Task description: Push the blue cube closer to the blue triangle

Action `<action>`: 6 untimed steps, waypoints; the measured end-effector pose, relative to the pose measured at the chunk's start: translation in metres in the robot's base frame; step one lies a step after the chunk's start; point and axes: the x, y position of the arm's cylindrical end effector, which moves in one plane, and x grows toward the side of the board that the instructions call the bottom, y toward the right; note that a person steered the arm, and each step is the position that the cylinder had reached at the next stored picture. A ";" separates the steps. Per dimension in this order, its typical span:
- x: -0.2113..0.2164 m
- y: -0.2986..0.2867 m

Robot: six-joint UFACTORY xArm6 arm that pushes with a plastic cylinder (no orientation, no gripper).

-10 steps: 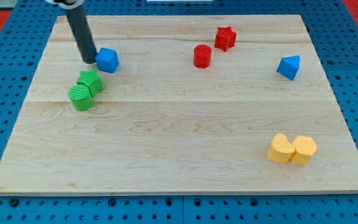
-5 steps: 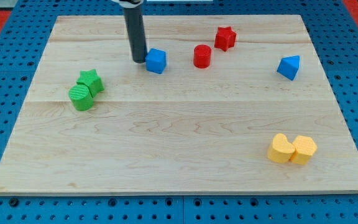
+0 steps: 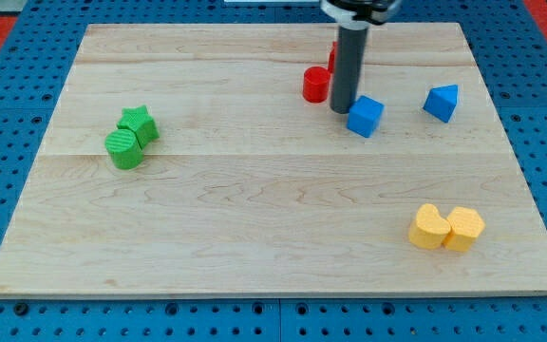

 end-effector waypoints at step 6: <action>0.054 0.066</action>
